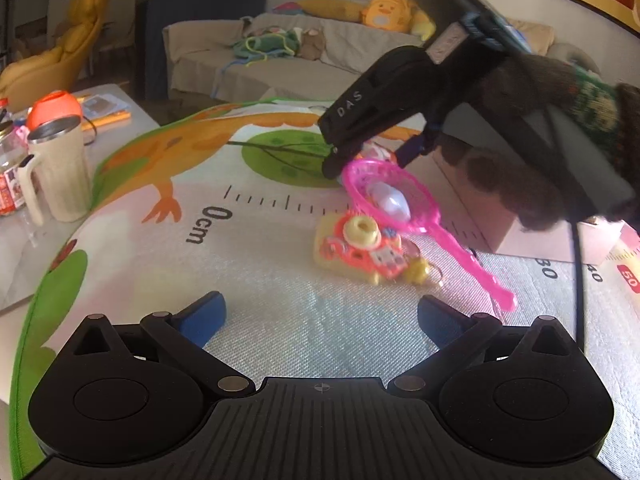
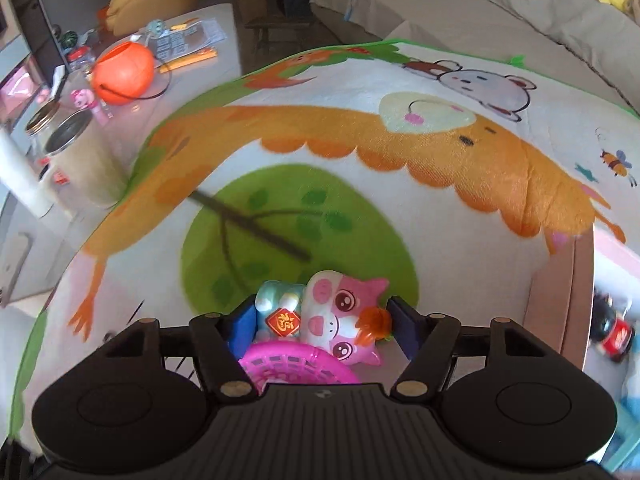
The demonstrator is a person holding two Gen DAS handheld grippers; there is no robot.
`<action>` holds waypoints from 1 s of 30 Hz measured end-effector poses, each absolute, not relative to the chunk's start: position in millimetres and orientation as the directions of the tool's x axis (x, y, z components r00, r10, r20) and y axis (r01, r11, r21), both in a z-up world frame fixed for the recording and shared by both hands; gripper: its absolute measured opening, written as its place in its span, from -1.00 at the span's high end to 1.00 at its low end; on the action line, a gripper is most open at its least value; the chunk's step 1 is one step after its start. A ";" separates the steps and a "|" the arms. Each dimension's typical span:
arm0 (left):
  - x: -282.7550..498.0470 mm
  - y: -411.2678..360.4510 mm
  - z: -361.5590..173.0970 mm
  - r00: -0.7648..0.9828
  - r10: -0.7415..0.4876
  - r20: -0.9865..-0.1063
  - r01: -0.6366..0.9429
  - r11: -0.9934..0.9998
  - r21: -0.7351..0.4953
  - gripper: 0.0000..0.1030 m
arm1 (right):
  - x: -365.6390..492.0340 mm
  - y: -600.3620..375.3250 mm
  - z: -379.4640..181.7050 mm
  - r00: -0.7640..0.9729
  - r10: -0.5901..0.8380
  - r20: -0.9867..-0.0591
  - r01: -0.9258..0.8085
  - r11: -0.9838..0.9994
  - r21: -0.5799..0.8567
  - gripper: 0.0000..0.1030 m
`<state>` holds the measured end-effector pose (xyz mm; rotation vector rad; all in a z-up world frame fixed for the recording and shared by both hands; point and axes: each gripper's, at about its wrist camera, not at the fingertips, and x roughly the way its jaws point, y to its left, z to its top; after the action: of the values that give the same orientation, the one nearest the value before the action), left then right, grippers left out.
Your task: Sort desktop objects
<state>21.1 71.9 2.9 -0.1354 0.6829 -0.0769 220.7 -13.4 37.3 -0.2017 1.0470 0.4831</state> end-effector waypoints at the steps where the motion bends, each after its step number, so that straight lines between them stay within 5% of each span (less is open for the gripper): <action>1: 21.1 70.8 3.1 0.772 -0.112 -0.626 0.028 0.989 -0.143 -1.00 | 205.9 -18.5 39.9 0.392 0.309 -0.867 -0.489 0.868 0.088 -0.32; 5: 21.1 64.7 3.2 0.766 -0.097 -0.636 0.038 0.994 -0.105 -1.00 | 148.9 -46.0 62.5 0.438 0.377 -0.816 -0.496 0.858 0.130 -0.28; 12: 23.9 53.3 2.0 0.753 -0.049 -0.656 0.040 0.999 -0.029 -1.00 | 61.5 -117.8 130.9 0.756 0.336 -0.562 -0.426 0.904 -0.032 -0.28; 19: 23.9 57.0 5.2 0.748 -0.044 -0.662 0.031 0.999 -0.032 -1.00 | 35.1 -181.2 93.0 0.698 0.226 -0.679 -0.326 0.945 -0.020 -0.44; 24: 18.5 68.1 20.9 0.749 -0.009 -0.662 -0.016 0.999 -0.032 -1.00 | -0.8 -176.9 78.6 0.765 0.233 -0.601 -0.367 0.924 -0.109 -0.57; 30: 11.7 81.9 43.4 0.773 0.081 -0.629 -0.112 0.994 -0.009 -1.00 | -38.9 -98.2 52.2 0.757 0.312 -0.574 -0.566 0.752 -0.337 0.07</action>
<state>11.7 81.9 43.4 -0.0467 0.6796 0.1043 -38.9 -98.2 52.2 -0.5254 0.5165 0.5036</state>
